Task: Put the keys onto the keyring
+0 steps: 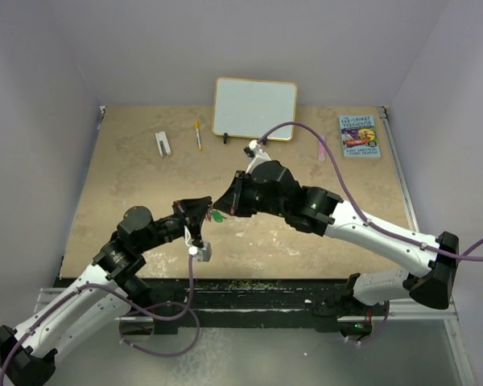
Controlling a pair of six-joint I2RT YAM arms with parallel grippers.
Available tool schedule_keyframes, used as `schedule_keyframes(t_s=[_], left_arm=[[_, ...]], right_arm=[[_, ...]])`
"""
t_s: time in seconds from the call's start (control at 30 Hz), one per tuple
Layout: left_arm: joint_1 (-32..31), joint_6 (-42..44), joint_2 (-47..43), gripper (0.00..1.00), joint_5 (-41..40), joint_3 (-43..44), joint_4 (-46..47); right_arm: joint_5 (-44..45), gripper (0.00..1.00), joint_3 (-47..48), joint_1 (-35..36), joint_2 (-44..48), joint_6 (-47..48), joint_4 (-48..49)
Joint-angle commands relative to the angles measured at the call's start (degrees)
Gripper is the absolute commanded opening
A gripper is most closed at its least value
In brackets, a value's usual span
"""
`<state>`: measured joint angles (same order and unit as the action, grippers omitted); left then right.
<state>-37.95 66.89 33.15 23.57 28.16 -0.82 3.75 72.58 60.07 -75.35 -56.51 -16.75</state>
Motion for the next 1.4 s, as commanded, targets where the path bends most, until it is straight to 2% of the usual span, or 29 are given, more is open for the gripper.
schedule_keyframes(t_s=[0.0, 0.2, 0.37, 0.77, 1.0, 1.37], left_arm=[[-0.89, 6.33, -1.94, 0.05, -0.37, -4.38, 12.92], [-1.59, 10.87, -1.43, 0.04, 0.21, -9.37, 21.91], [-2.39, 13.07, 0.67, 0.04, -1.6, -10.28, 26.17], [-2.56, 13.7, -1.76, 0.04, -2.52, -10.45, 24.55], [-2.55, 14.53, -0.33, 0.04, -3.42, -10.5, 25.98], [-2.61, 15.64, -0.82, 0.04, -3.05, -10.77, 26.22]], right_arm=[[-0.85, 0.0, -0.46, 0.33, 1.41, 0.12, 5.17], [-0.29, 0.0, -2.72, 0.33, 2.49, 0.72, 7.16], [-2.09, 0.0, -4.47, 0.37, 2.89, 0.69, 6.76], [1.69, 0.0, -7.58, 0.39, 8.73, -1.08, 0.84], [-2.59, 0.0, -4.99, 1.15, 6.55, -0.18, 2.0], [-2.36, 0.0, -1.22, 3.19, 4.4, 0.02, 3.6]])
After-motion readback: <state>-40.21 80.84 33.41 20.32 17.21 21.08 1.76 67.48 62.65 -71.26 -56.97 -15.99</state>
